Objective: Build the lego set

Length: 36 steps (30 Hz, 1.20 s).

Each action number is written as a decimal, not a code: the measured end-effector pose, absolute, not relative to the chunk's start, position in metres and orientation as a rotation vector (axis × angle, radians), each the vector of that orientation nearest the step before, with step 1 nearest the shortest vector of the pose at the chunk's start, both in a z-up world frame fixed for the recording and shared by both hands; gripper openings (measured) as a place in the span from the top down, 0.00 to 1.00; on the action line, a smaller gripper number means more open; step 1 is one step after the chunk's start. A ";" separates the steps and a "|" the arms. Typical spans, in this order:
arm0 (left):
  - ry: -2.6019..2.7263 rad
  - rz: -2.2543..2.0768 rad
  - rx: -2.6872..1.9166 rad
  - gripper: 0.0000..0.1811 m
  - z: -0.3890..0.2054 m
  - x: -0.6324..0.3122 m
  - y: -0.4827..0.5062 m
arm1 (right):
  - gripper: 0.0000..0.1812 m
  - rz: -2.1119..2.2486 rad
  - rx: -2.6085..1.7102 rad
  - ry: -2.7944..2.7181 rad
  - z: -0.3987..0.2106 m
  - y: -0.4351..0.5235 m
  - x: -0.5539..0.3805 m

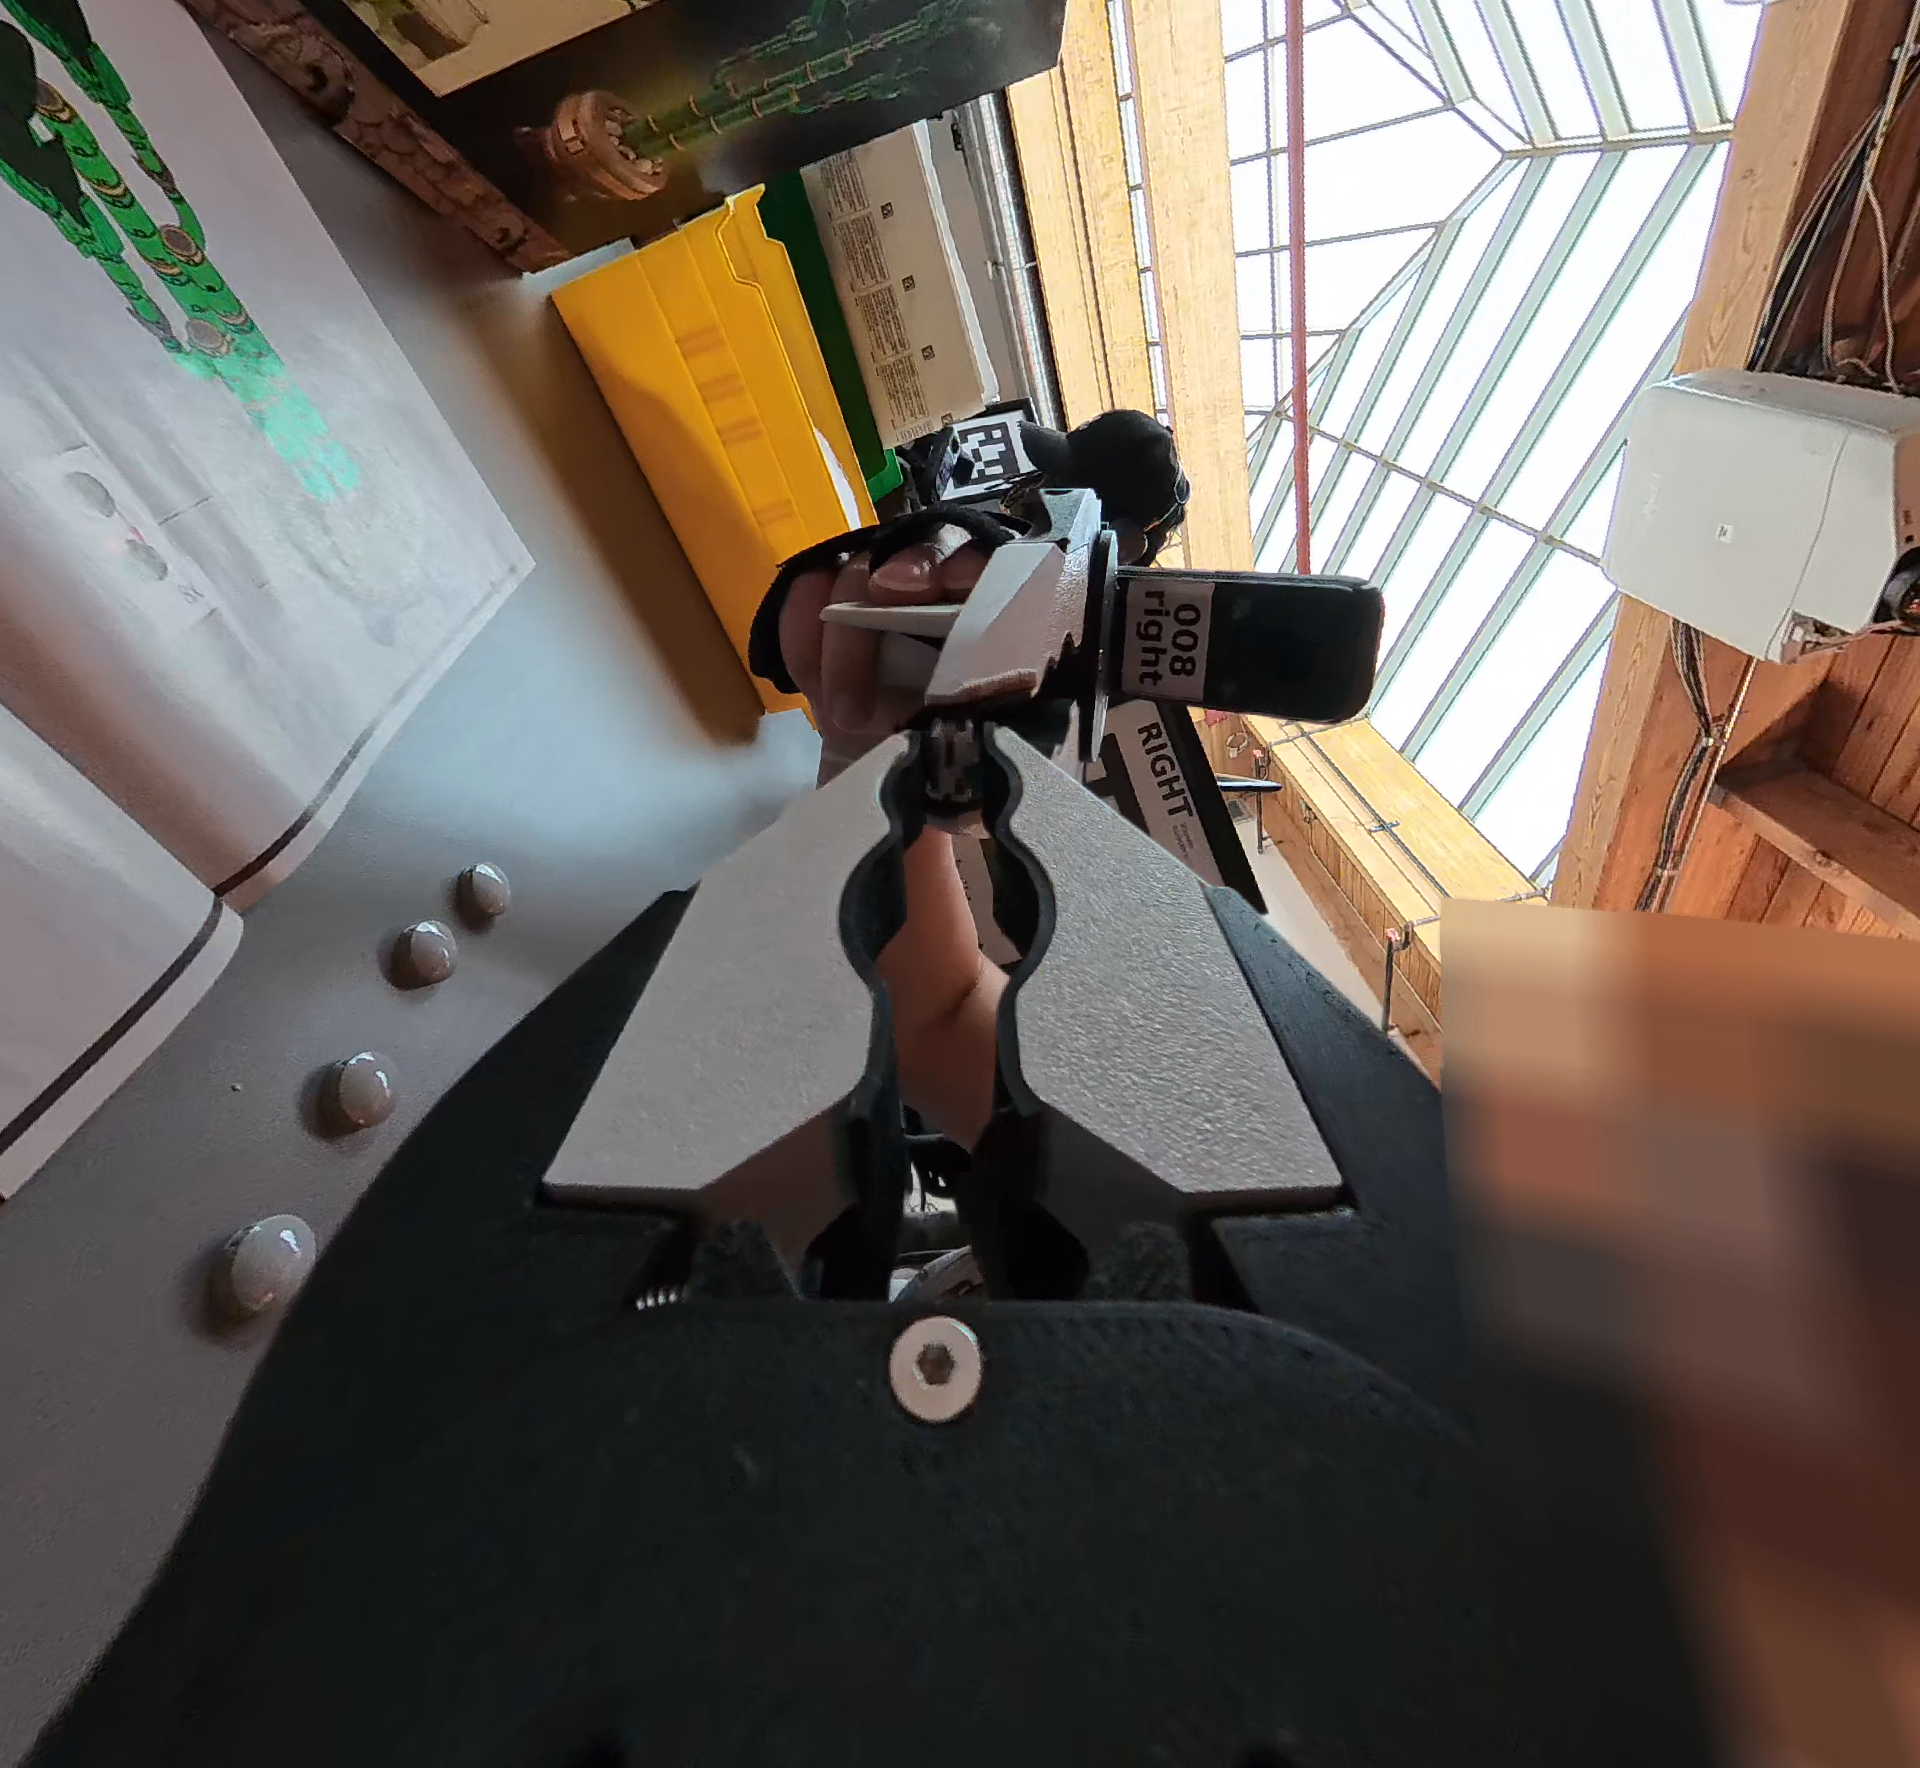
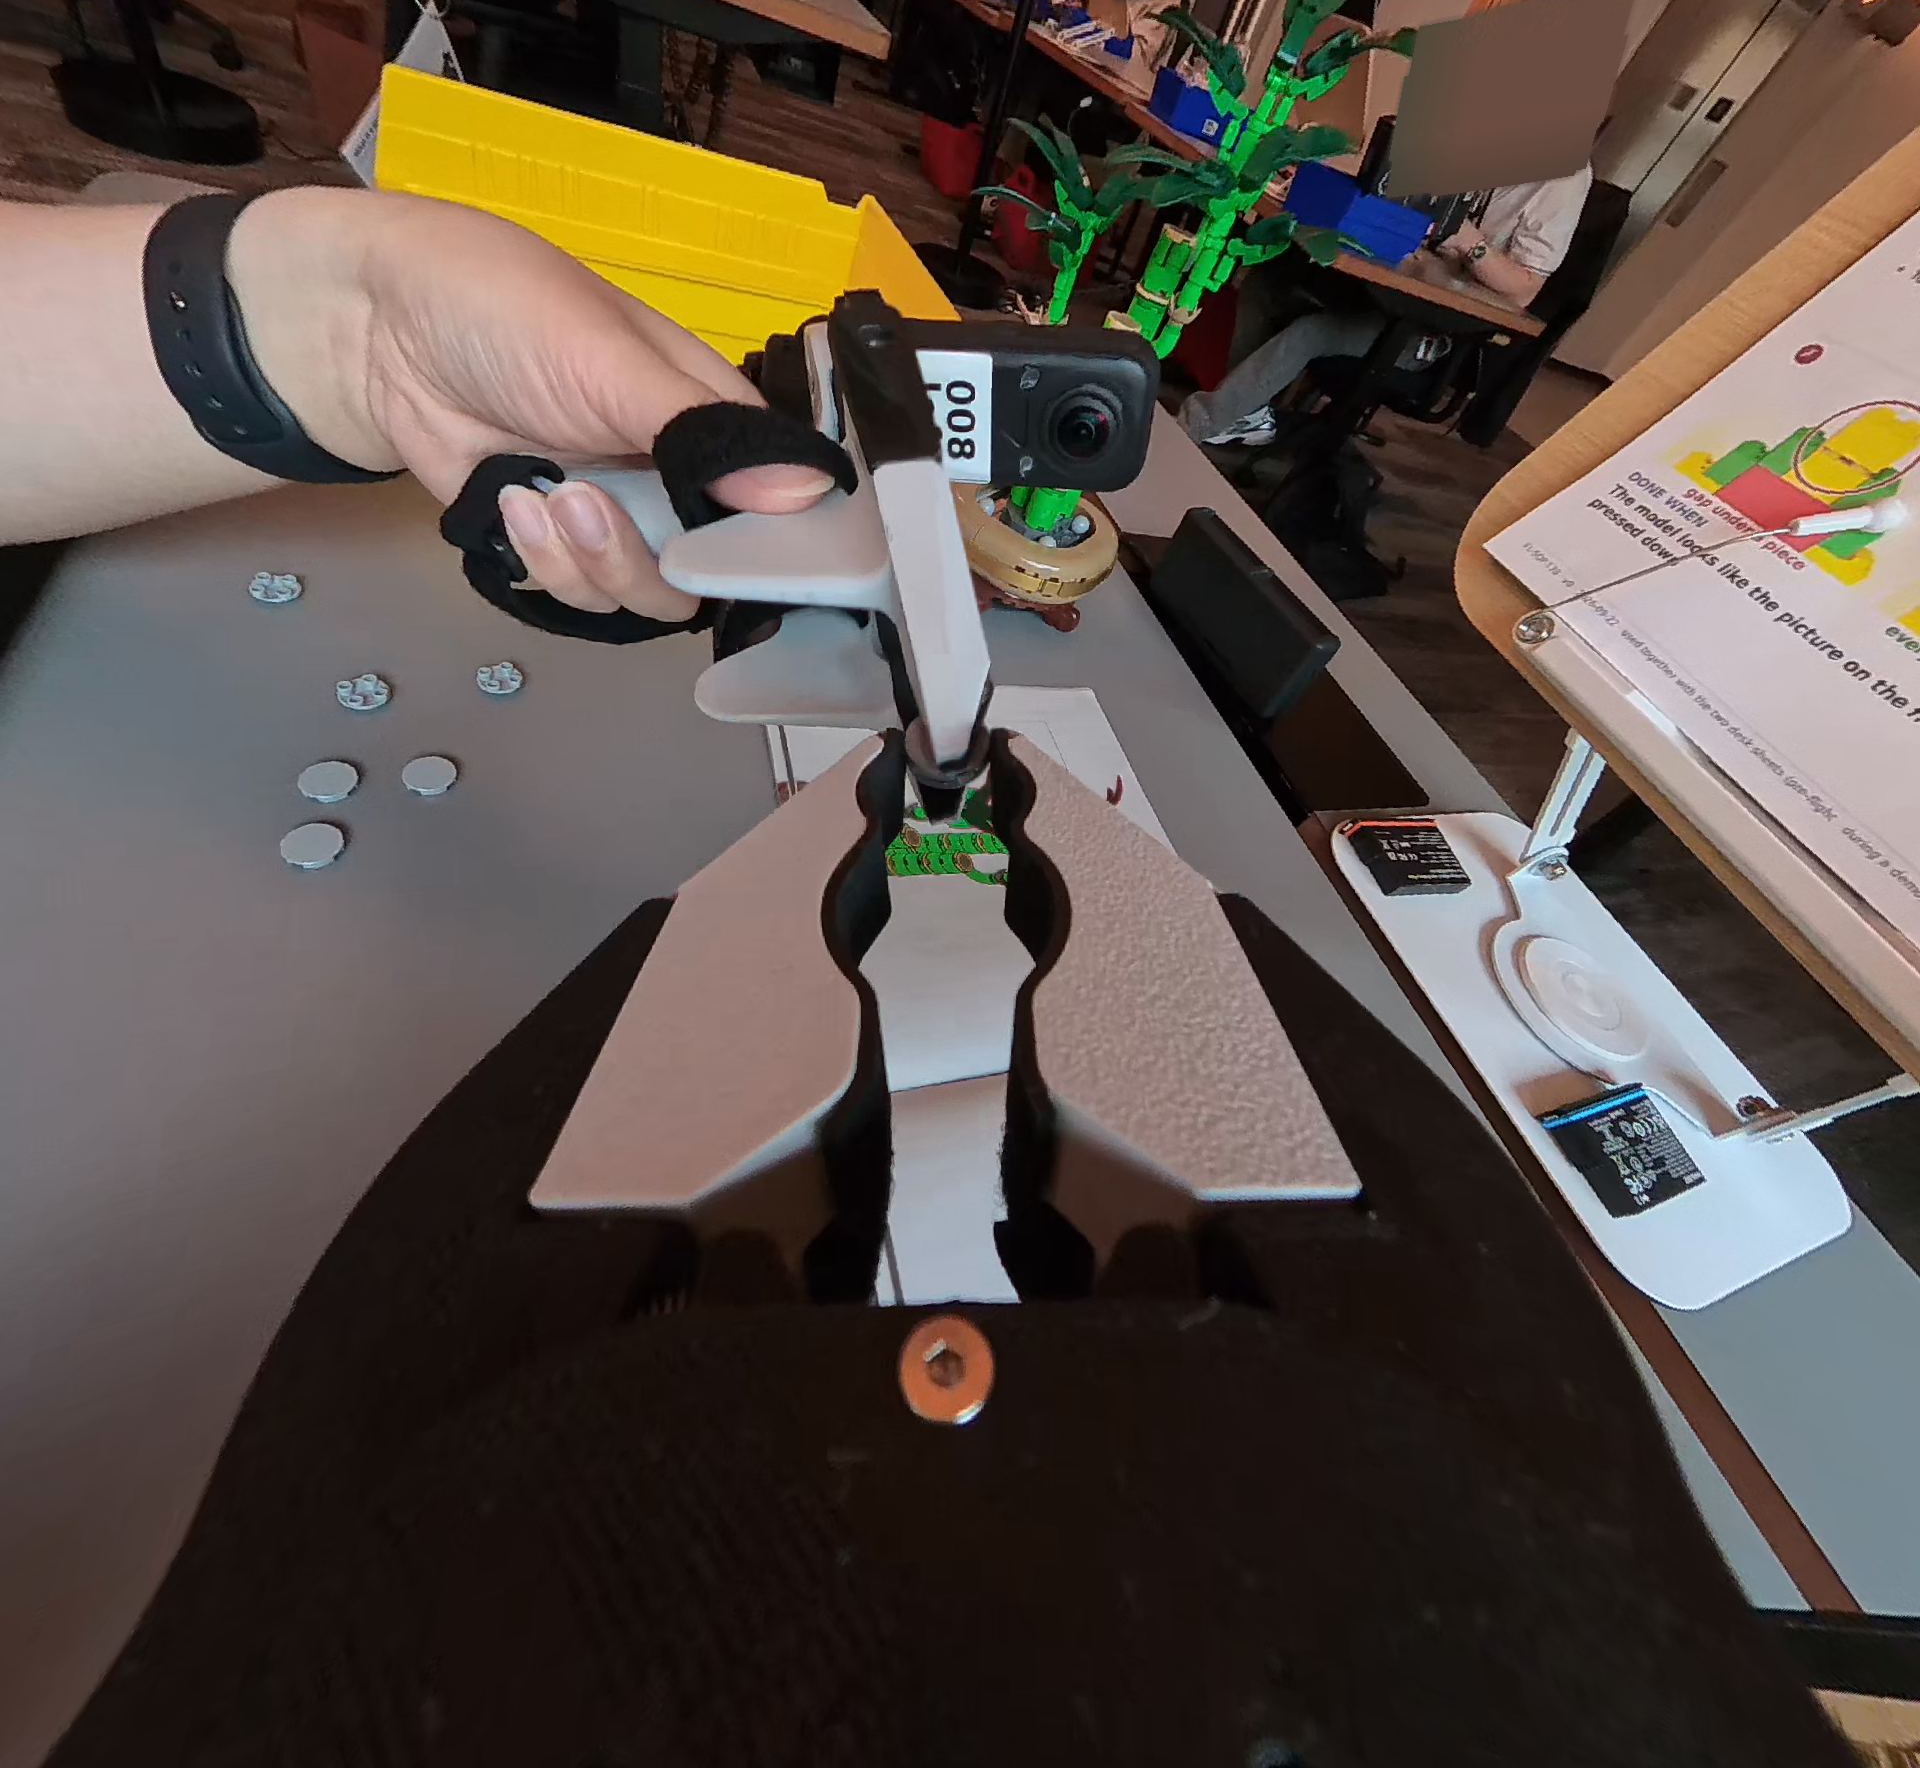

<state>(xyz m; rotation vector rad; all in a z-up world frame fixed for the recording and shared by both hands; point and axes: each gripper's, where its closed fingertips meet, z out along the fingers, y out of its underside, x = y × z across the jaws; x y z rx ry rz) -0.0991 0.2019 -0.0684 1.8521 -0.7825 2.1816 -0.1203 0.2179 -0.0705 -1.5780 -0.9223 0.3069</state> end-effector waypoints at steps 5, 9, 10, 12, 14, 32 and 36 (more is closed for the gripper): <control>-0.805 2.172 1.864 0.98 -0.071 -0.098 0.200 | 0.91 0.313 -1.587 -0.933 -0.072 0.217 -0.120; -0.835 2.170 1.877 0.98 -0.072 -0.098 0.200 | 0.85 0.354 -1.592 -0.946 -0.072 0.213 -0.121; -0.845 2.170 1.882 0.97 -0.073 -0.098 0.200 | 0.84 0.363 -1.587 -0.938 -0.069 0.213 -0.120; -0.862 2.172 1.893 0.97 -0.073 -0.098 0.201 | 0.84 0.381 -1.574 -0.909 -0.063 0.212 -0.116; -0.887 2.178 1.905 0.98 -0.073 -0.098 0.202 | 0.84 0.407 -1.573 -0.884 -0.060 0.212 -0.112; -1.224 2.254 1.932 0.98 -0.058 -0.103 0.194 | 0.85 0.400 -1.506 -0.848 -0.033 0.203 -0.097; -1.431 2.306 1.871 0.98 -0.043 -0.102 0.183 | 0.85 0.344 -1.460 -0.880 -0.019 0.195 -0.097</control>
